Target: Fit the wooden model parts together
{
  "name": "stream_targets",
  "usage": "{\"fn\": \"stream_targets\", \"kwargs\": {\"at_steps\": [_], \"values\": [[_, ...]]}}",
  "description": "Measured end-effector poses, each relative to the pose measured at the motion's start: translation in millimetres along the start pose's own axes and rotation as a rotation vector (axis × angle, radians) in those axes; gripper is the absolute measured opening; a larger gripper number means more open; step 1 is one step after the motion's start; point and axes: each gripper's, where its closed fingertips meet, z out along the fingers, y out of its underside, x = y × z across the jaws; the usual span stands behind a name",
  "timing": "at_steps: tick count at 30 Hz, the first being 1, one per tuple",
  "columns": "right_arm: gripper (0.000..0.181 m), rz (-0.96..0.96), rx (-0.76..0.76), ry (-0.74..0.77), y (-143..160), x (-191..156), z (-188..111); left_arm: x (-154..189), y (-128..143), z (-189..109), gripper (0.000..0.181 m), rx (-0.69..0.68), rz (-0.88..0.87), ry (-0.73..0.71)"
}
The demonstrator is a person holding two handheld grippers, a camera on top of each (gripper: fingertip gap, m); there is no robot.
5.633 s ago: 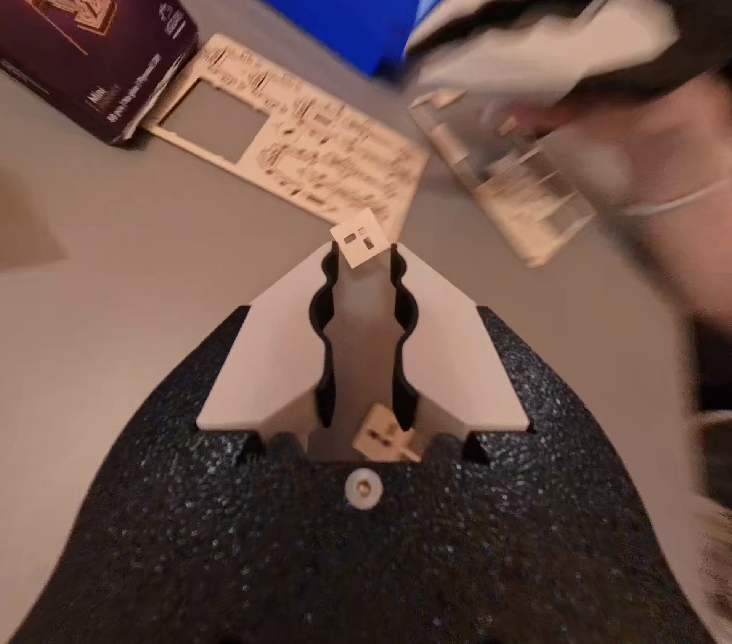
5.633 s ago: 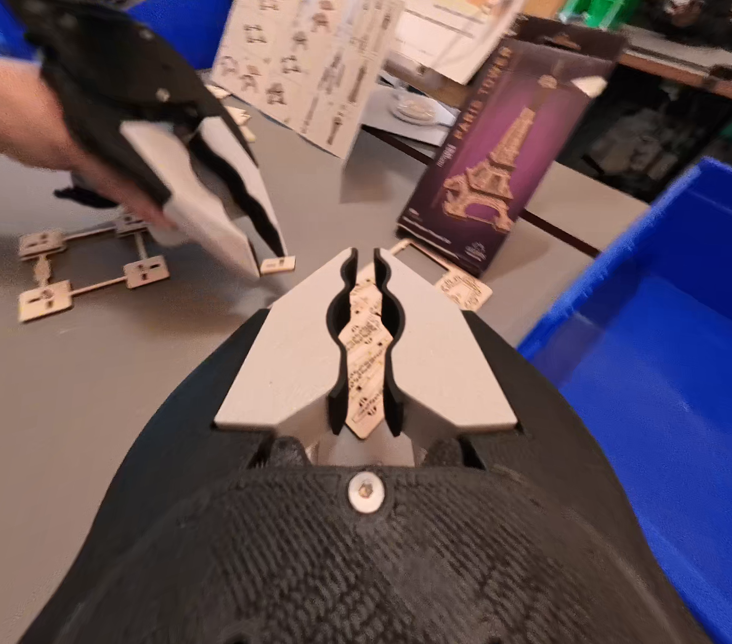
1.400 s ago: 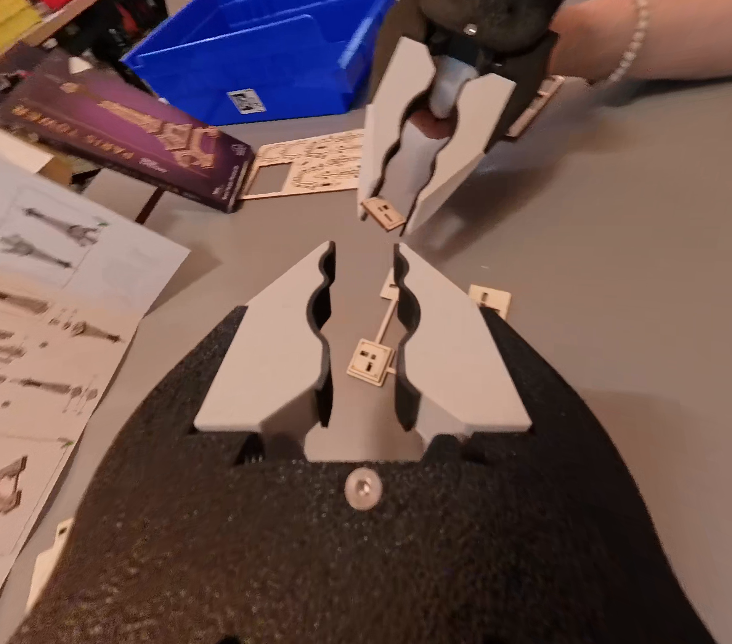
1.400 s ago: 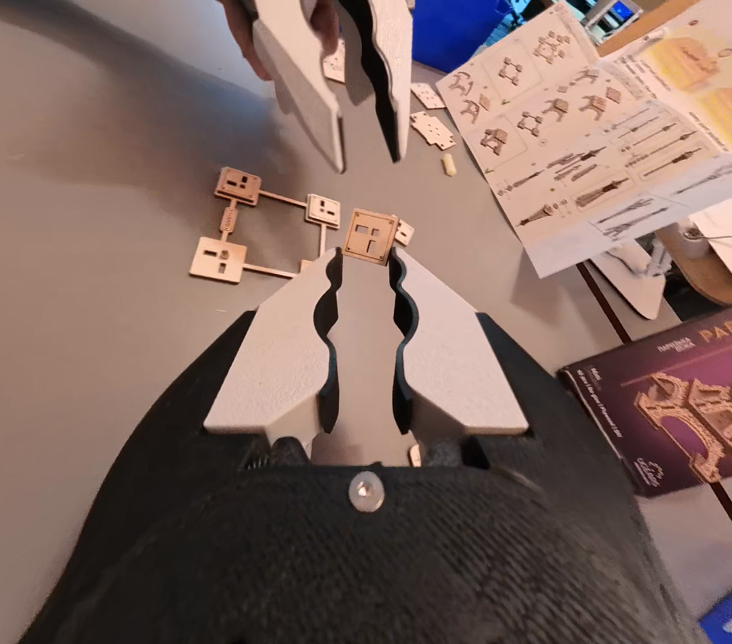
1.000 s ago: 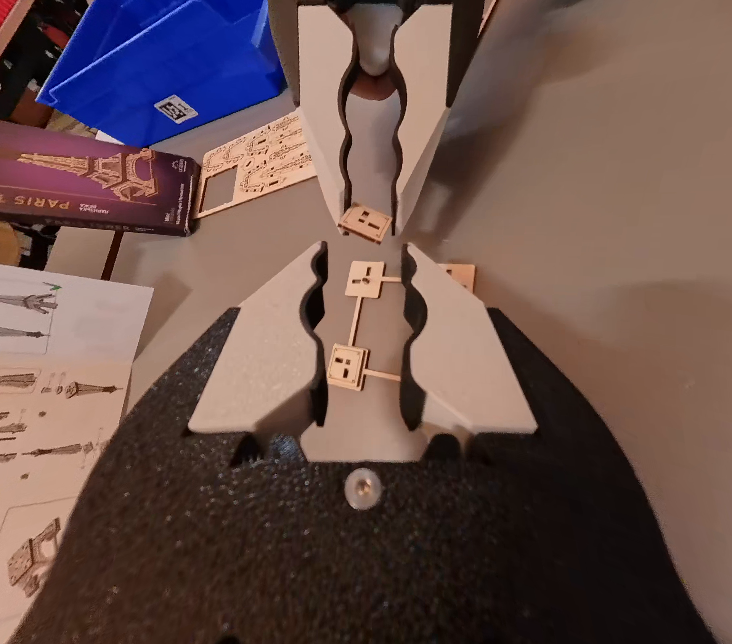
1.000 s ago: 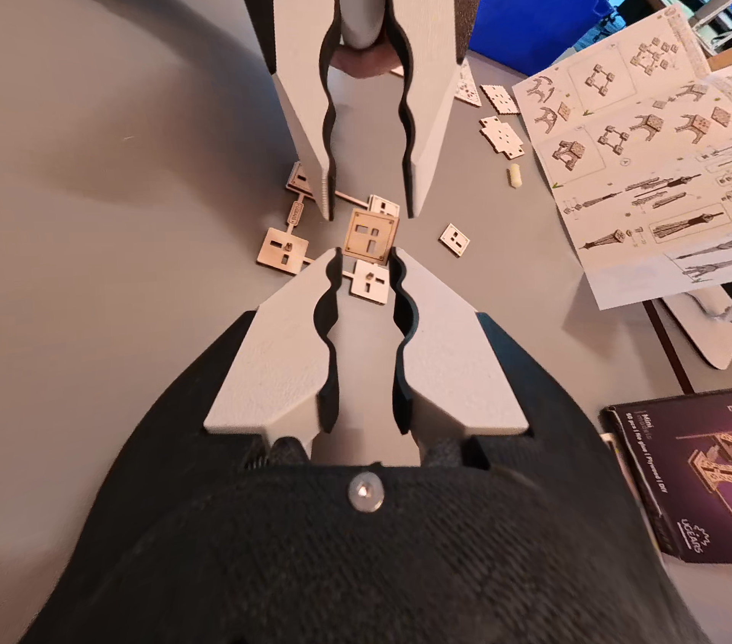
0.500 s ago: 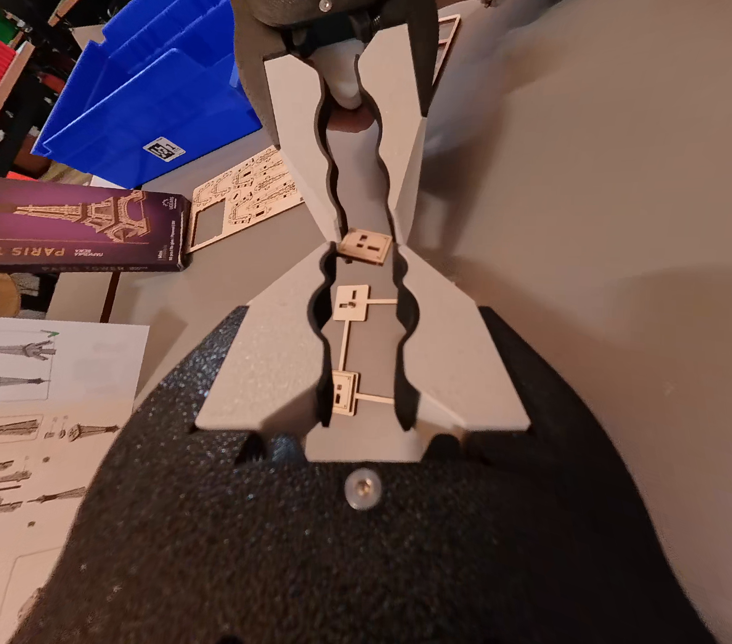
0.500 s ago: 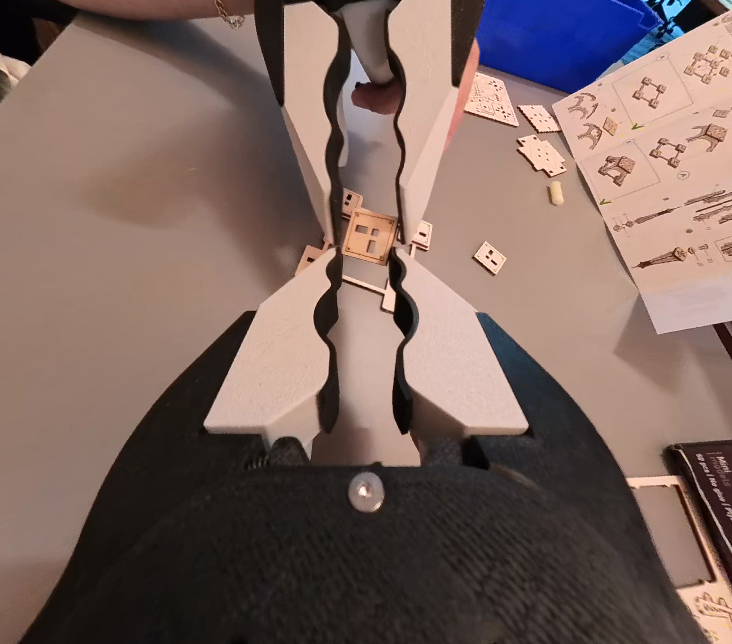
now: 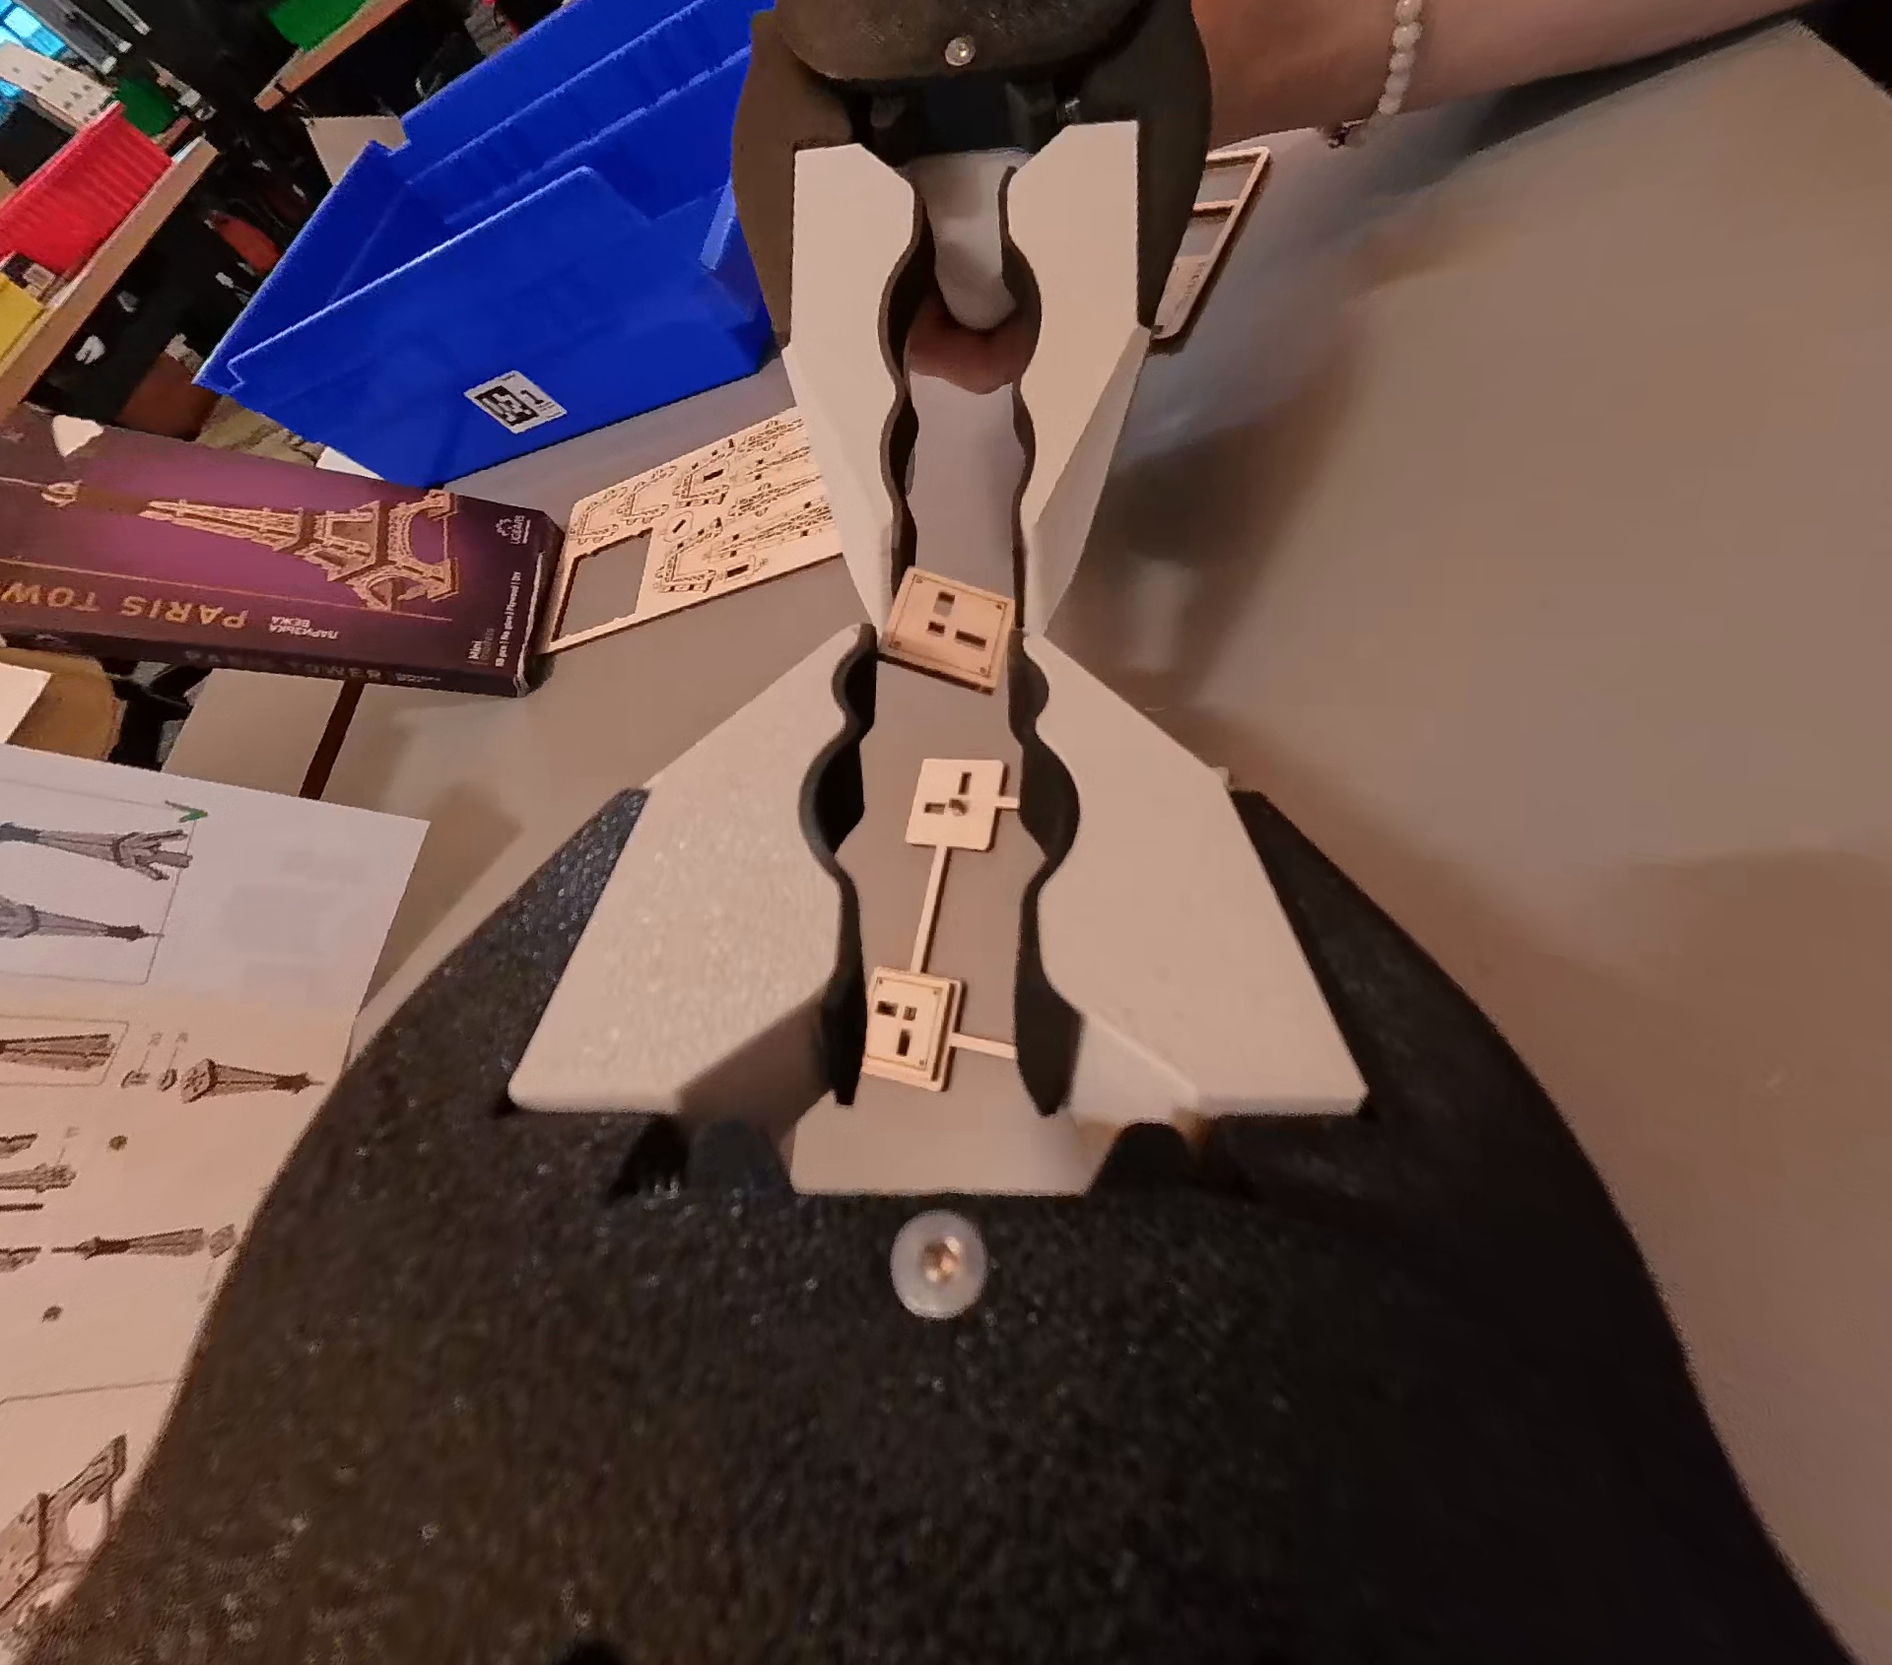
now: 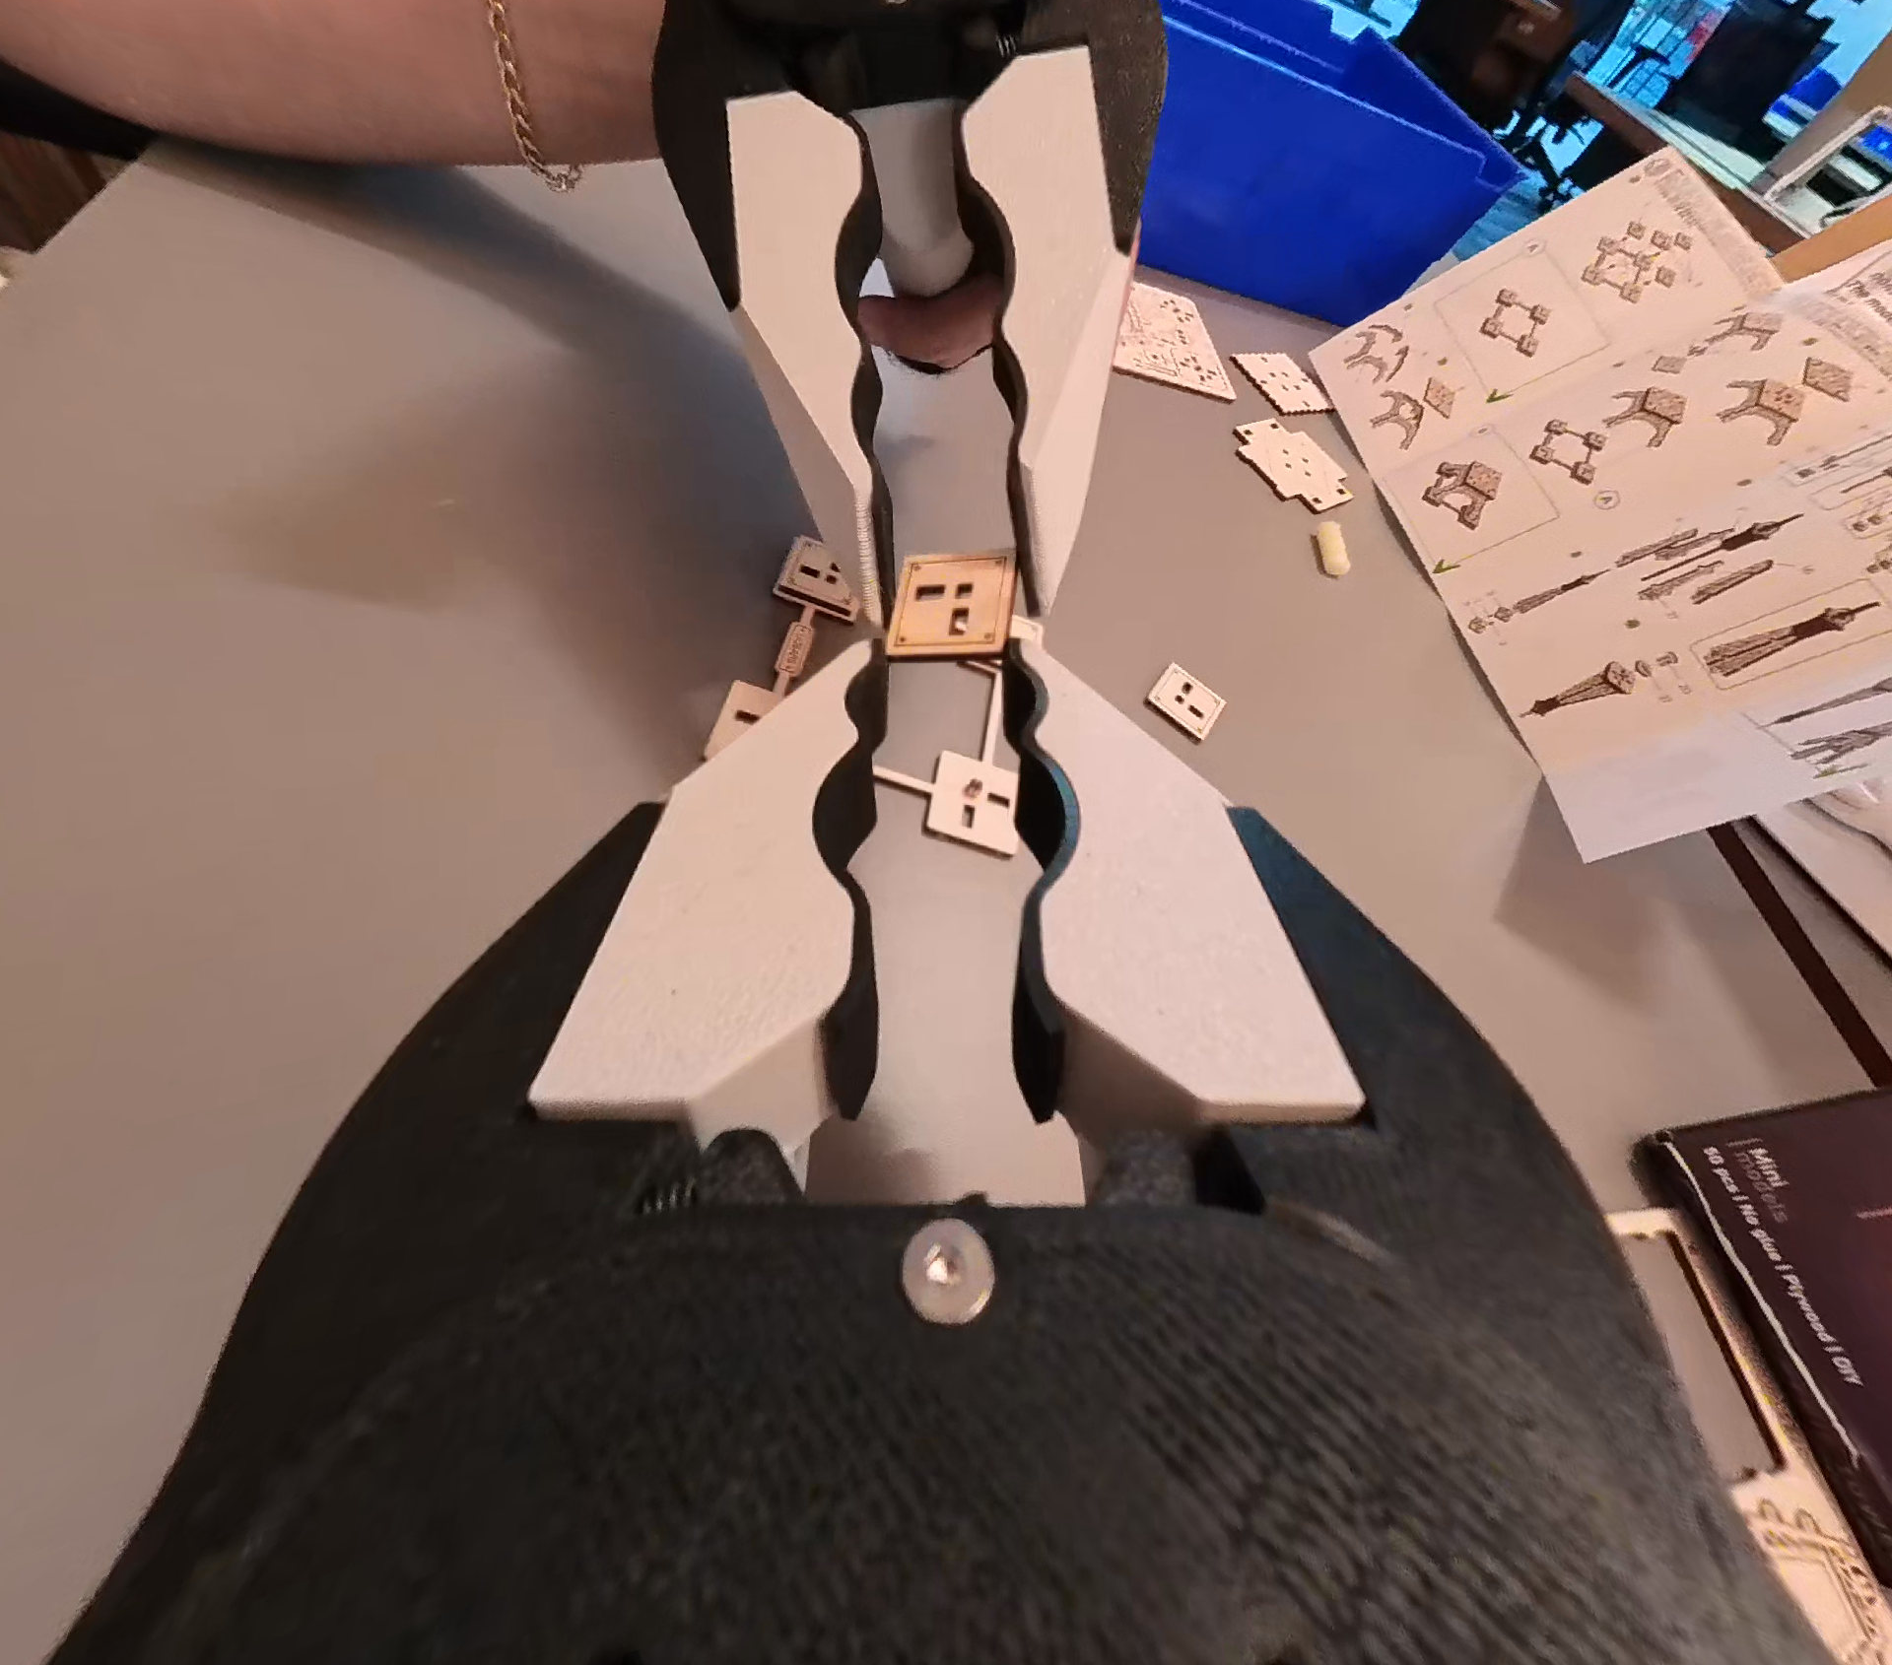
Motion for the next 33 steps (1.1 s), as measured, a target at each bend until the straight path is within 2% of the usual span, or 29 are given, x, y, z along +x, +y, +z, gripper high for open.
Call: {"fn": "stream_targets", "kwargs": {"at_steps": [2,4,8,10,13,15,17,20,23,25,31,33], "values": [[0.021,-0.022,-0.021,0.069,2.5,9.6,-0.1,-9.7,2.1,0.7,0.027,-0.012,-0.009,-0.063],[0.021,-0.059,-0.049,0.22,3.1,30.5,-4.8,-20.6,1.7,-0.7,0.035,-0.016,-0.067,-0.116],[0.021,-0.094,-0.066,0.436,0.3,56.9,-12.3,-40.4,1.9,-4.4,0.032,-0.037,-0.284,-0.201],[0.021,-0.164,-0.124,0.532,2.6,65.4,-14.2,-48.4,1.5,-6.6,0.031,-0.039,-0.414,-0.24],[0.021,-0.262,-0.18,0.6,2.1,68.1,-11.2,-53.0,0.6,-7.2,0.029,-0.03,-0.546,-0.268],[0.02,-0.294,-0.172,0.543,1.6,59.0,-1.8,-51.8,0.1,-6.7,0.029,-0.031,-0.519,-0.261],[0.021,-0.309,-0.196,0.505,6.4,55.7,1.2,-50.8,-2.7,-9.6,0.03,-0.025,-0.395,-0.255],[0.021,-0.341,-0.203,0.309,14.6,33.7,5.7,-35.5,-5.6,-10.9,0.029,-0.034,-0.239,-0.166],[0.021,-0.217,-0.133,0.168,12.2,19.1,0.8,-16.7,3.6,-9.0,0.033,-0.108,-0.099,-0.077],[0.021,-0.158,-0.119,0.092,12.3,12.3,-4.3,-14.4,8.3,-8.6,0.037,-0.152,0.01,-0.092],[0.021,-0.038,-0.017,-0.085,3.6,-9.0,-8.2,7.1,-4.5,3.5,0.041,-0.111,0.07,-0.009],[0.021,0.001,0.025,-0.12,-2.1,-12.8,-9.4,9.7,-2.1,5.4,0.034,-0.129,0.073,0.002]]}}
